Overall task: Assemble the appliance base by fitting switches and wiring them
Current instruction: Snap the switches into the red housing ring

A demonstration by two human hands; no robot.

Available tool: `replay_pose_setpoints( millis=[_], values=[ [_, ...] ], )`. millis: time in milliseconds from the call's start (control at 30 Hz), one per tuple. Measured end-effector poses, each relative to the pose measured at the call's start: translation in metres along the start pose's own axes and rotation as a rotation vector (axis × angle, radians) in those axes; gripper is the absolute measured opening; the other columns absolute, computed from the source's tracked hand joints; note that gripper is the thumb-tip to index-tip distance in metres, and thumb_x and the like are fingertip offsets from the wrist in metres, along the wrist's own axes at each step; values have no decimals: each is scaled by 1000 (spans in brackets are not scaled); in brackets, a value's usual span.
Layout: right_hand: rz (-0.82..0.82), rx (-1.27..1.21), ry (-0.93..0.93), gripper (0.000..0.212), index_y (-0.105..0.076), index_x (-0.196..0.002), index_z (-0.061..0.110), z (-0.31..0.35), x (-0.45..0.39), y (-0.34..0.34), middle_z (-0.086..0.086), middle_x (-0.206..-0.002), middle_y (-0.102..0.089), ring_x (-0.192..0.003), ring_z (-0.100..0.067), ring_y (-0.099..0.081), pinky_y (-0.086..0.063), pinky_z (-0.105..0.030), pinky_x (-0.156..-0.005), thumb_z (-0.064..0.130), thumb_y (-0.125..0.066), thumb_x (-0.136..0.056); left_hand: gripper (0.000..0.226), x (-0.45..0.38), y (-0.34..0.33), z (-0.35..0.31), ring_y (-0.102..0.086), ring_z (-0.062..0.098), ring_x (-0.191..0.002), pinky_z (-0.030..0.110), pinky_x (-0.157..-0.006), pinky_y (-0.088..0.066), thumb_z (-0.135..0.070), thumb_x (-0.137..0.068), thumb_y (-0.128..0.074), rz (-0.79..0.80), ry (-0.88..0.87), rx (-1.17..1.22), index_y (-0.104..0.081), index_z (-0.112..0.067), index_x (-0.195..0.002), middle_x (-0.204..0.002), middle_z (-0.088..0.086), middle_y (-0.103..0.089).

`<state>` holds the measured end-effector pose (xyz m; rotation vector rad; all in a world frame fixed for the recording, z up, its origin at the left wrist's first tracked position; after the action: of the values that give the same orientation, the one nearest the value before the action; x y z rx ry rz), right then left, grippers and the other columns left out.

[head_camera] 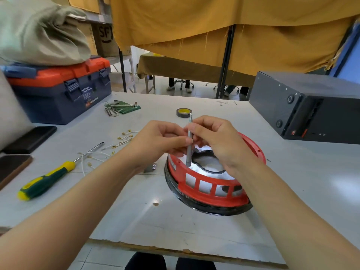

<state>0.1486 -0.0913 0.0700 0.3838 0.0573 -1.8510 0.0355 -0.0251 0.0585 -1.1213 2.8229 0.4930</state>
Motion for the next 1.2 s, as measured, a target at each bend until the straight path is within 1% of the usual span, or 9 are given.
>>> replay_pose_setpoints(
  millis=[167, 267, 367, 500, 633, 867, 1000, 1100, 1200],
  values=[
    [101, 182, -52, 17, -69, -103, 12, -6, 3, -14, -1, -74, -70, -62, -4, -61, -50, -18, -65, 19, -56, -93, 9, 17, 30, 15, -68, 18, -68, 19, -60, -53, -11, -81, -71, -29, 76, -7, -70, -11, -90, -81, 13, -74],
    [202, 447, -49, 12, -69, -98, 29, -14, 10, -8, 17, -81, -70, -76, 2, -64, -50, -8, -69, 30, -59, -91, 21, 30, 50, 28, -64, 14, -59, 18, -55, -51, -12, -77, -75, -62, 162, -105, -66, -17, -96, -75, 11, -73],
    [295, 686, -42, 16, -66, -93, 40, -20, 22, 2, 25, -84, -66, -82, 13, -58, -42, -1, -68, 49, -59, -82, 13, 45, 56, 43, -61, 12, -54, 19, -53, -50, -11, -79, -74, 3, 241, -288, -67, -15, -89, -67, 12, -70],
    [360, 801, -106, 51, -68, -84, 40, -28, 39, 17, 19, -78, -67, -72, 2, -62, -51, -16, -65, 79, -47, -59, 4, 58, 46, 63, -58, 4, -49, 12, -53, -46, -15, -81, -71, 117, 305, -518, -69, -16, -85, -55, -4, -67],
    [344, 818, -60, 54, -67, -69, 32, -32, 45, 24, 5, -70, -67, -62, -10, -60, -50, -29, -63, 81, -45, -60, 5, 58, 35, 70, -56, -1, -50, 8, -53, -36, -22, -82, -71, 81, 234, -619, -69, -18, -85, -55, -7, -65],
    [347, 879, -62, 66, -66, -71, 27, -37, 45, 20, 1, -65, -62, -53, -10, -51, -47, -33, -58, 83, -33, -65, 5, 55, 45, 70, -61, 6, -56, 16, -60, -46, -22, -84, -70, -24, 161, -656, -70, -18, -87, -64, -2, -67],
    [347, 971, -25, 76, -61, -70, 23, -40, 47, 19, 1, -65, -61, -57, -12, -54, -47, -32, -58, 87, -20, -65, 18, 50, 65, 65, -53, 11, -83, 19, -74, -35, -18, -81, -71, -225, 21, -852, -67, -19, -99, -95, -1, -57],
    [313, 1036, 21, 80, -60, -70, 28, -41, 47, 20, 5, -63, -61, -56, -9, -55, -45, -26, -53, 90, -10, -64, 39, 47, 71, 74, -45, 16, -110, 20, -87, -31, -20, -83, -70, -208, 43, -969, -60, -23, -121, -119, -3, -52],
    [272, 1062, 72, 78, -59, -68, 32, -41, 48, 20, 10, -61, -61, -58, -4, -56, -40, -21, -51, 89, -7, -64, 40, 45, 73, 80, -46, 17, -114, 23, -93, -33, -18, -85, -67, -184, 62, -1031, -60, -23, -123, -123, -2, -57]
  ],
)
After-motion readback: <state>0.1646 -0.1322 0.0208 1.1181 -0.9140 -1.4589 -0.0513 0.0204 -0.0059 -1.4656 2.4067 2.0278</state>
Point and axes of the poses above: each hand's wrist, its own x-axis away from the middle knuckle, its own y-axis out of the back of the hand, z = x × y, the point moved 6 cm from there along -x, towards the middle knuckle
